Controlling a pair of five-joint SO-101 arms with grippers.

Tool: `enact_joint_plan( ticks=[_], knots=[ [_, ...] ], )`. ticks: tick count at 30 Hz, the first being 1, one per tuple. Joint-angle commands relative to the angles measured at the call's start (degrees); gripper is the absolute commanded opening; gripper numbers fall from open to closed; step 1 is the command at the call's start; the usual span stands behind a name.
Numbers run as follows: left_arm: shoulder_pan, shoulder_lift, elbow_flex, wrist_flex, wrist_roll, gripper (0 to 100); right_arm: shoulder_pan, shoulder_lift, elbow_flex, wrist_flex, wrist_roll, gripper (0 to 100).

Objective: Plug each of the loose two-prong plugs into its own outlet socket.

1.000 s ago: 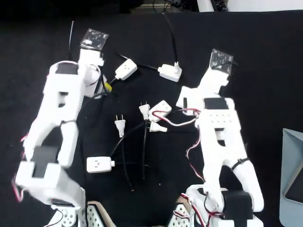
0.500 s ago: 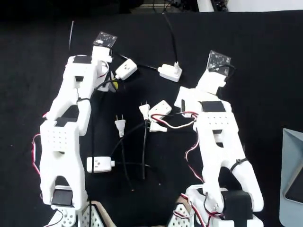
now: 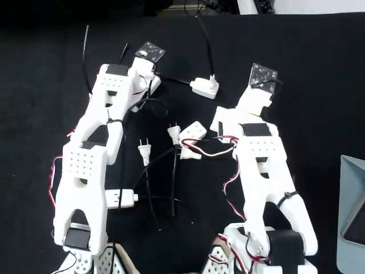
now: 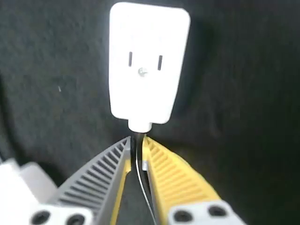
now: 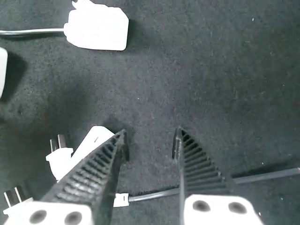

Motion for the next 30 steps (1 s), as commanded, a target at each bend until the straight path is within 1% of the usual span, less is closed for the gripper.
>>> enact_joint_plan(
  ticks=[1,13,15,18,21,26,30],
  knots=[
    [-0.3,-4.7,0.4,7.8,-1.1,3,-0.7,-1.9,-0.2,-1.0,-0.7,15.5],
    [-0.3,-18.6,1.0,26.7,-1.1,3,-0.7,-1.8,-0.1,-1.0,-0.7,15.5],
    [-0.7,-21.1,1.6,28.6,-1.1,3,-0.7,-1.8,-0.1,-0.9,-0.7,15.5],
    [-1.3,-25.8,7.1,28.6,-1.7,3,-0.7,-1.8,-0.1,-0.8,-0.7,15.5],
    [-0.8,-31.6,15.9,27.5,-3.9,3,-0.7,-1.8,-0.1,-0.8,-0.7,15.5],
    [-1.5,-42.6,34.2,19.5,-4.0,3,-0.7,-1.8,-0.1,-0.8,-0.6,15.5],
    [-2.1,-52.0,51.6,12.2,-6.9,3,-0.7,-1.8,-0.1,-0.8,-0.6,15.5]
  ],
)
